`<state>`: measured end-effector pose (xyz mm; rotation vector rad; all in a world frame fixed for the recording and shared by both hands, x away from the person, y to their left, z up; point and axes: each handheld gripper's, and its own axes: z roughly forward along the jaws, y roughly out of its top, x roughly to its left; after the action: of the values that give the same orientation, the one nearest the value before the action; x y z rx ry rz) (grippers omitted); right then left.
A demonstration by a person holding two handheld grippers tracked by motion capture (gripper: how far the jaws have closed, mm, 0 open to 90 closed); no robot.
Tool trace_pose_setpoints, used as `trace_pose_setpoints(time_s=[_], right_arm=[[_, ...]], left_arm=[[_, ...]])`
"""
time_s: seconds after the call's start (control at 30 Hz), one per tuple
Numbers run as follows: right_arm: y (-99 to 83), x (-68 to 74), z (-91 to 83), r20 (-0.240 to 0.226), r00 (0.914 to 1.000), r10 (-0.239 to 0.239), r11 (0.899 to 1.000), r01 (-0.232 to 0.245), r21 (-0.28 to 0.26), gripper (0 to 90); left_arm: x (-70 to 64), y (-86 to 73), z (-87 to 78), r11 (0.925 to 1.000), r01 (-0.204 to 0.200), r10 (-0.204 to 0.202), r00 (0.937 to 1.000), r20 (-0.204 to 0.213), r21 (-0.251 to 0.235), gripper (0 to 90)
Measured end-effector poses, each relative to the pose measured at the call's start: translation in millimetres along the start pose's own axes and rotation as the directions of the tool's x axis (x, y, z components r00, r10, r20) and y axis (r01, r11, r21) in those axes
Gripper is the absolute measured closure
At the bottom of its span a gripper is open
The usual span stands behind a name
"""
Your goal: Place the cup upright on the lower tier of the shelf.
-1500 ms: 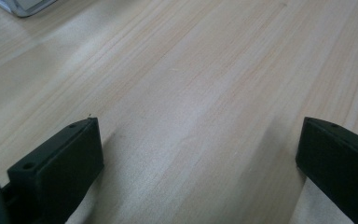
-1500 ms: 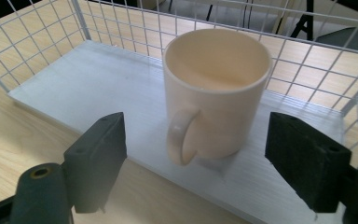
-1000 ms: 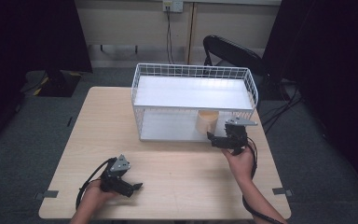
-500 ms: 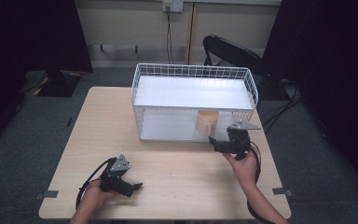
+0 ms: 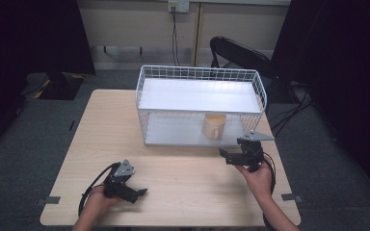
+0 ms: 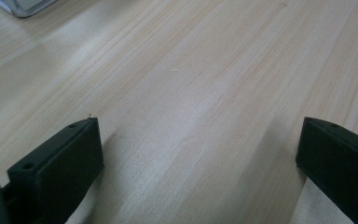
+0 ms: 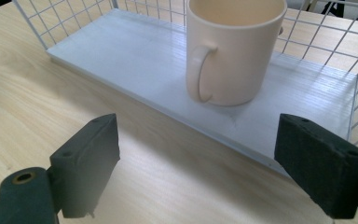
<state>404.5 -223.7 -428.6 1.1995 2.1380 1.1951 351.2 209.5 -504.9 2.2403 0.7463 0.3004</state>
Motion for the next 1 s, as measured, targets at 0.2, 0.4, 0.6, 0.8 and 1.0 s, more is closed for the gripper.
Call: trace_pose_setpoints(time_s=[0.2, 0.4, 0.6, 0.8, 1.0], right_arm=[[-9.8, 1.5, -3.5, -0.014, 0.9998, -0.011, 1.0, 0.011, 0.01, 13.3], [-22.9, 1.8, -6.6, -0.029, 0.9994, -0.02, 1.0, 0.021, 0.021, 13.3], [-37.0, 1.5, -7.0, -0.04, 0.9986, -0.036, 0.998, 0.038, 0.048, 13.5], [-49.7, 2.4, -6.9, -0.051, 0.9972, -0.055, 0.996, 0.058, 0.065, 13.5], [-61.9, 5.8, -6.0, -0.059, 0.9954, -0.075, 0.994, 0.08, 0.079, 13.5]], left_arm=[[0.0, 0.0, 0.0, 1.0, 0.0, 0.0, 1.0, 0.0, 0.0, 0.0], [0.0, 0.0, 0.0, 1.0, 0.0, 0.0, 1.0, 0.0, 0.0, 0.0], [0.0, 0.0, 0.0, 1.0, 0.0, 0.0, 1.0, 0.0, 0.0, 0.0], [0.0, 0.0, 0.0, 1.0, 0.0, 0.0, 1.0, 0.0, 0.0, 0.0], [-0.1, 0.0, 0.0, 1.0, 0.0, 0.0, 1.0, 0.0, -0.001, 0.0]])
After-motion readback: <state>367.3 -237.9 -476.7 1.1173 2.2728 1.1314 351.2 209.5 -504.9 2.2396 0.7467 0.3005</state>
